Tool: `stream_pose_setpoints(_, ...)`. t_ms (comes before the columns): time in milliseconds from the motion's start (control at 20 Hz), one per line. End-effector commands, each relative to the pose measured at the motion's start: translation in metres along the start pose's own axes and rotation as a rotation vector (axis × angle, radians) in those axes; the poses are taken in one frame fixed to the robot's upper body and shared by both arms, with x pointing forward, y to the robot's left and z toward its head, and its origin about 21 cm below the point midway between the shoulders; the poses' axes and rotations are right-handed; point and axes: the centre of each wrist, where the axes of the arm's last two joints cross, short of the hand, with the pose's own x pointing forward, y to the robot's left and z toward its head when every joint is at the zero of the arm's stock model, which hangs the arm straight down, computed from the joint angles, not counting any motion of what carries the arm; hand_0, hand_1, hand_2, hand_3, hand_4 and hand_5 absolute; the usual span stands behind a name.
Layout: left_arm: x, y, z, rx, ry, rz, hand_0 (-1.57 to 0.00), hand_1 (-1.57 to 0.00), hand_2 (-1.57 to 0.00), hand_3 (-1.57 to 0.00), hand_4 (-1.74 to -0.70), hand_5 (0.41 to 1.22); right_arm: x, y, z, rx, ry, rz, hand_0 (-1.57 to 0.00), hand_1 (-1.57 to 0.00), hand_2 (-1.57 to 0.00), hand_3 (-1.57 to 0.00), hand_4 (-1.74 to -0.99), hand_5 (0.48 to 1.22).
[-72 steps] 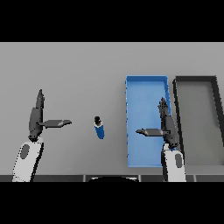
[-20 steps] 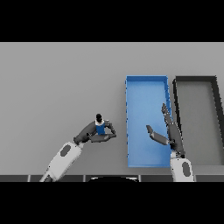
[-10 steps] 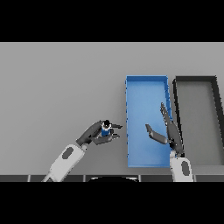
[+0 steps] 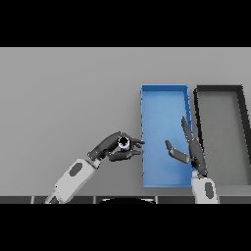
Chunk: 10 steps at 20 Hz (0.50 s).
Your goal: Pick up the blue pipe and place it into the blue bin.
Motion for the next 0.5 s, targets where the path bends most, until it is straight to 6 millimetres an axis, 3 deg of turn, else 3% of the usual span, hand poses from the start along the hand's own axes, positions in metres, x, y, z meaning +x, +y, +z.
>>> stream_pose_setpoints(0, 0.0, 0.003, 0.0, -0.001, 0.005, -0.012, -1.56, -1.56, -1.56, -1.44, -1.73, 1.218, 0.002, 0.001, -0.001, 0.001, 0.008, 0.0, 0.0, 0.0, 0.0, 0.0, -1.195, 0.635)
stream_pose_setpoints(250, 0.0, -0.001, 0.001, -0.014, 0.032, -0.001, -1.57, -1.57, -1.57, -1.44, -1.73, 1.219, -0.001, 0.005, 0.002, -0.032, 0.022, -0.006, 0.0, 0.0, 0.0, 0.0, -1.174, 0.629)
stream_pose_setpoints(450, -0.001, 0.0, 0.001, -0.012, 0.029, -0.016, -1.57, -1.57, -1.57, -1.44, -1.73, 1.22, 0.002, 0.009, 0.009, -0.034, 0.007, -0.006, 0.0, 0.0, 0.0, 0.0, -1.209, 0.623)
